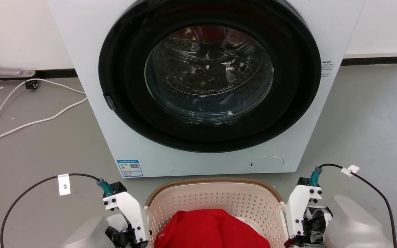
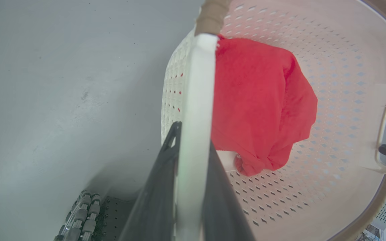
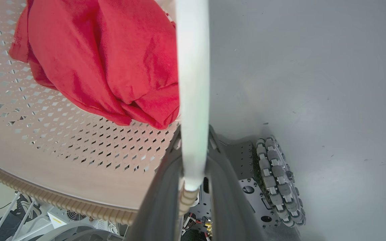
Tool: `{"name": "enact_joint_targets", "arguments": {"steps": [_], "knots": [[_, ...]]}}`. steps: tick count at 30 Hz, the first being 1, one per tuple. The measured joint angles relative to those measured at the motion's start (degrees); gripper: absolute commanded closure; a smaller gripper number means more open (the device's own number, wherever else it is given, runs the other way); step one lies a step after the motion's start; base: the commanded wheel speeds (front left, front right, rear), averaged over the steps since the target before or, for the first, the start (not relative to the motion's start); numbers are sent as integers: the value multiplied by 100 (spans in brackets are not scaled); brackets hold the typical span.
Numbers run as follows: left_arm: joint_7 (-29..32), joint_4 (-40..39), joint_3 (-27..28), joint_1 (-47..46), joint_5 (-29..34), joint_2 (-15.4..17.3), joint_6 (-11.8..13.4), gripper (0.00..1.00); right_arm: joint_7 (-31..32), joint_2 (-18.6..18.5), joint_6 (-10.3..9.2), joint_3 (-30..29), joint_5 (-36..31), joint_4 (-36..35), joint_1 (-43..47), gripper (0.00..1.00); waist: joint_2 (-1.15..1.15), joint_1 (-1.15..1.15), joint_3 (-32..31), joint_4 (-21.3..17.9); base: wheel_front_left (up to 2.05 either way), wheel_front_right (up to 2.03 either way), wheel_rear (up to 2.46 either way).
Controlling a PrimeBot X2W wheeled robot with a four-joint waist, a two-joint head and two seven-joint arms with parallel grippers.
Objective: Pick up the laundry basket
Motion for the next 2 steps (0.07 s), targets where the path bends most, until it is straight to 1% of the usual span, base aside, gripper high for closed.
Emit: {"name": "enact_joint_targets", "arguments": {"steps": [2], "knots": [[-5, -5, -2, 12, -7, 0, 0, 100, 7, 2, 0, -32, -36, -1, 2, 100, 0, 0, -1, 1, 0, 0, 0]]}}
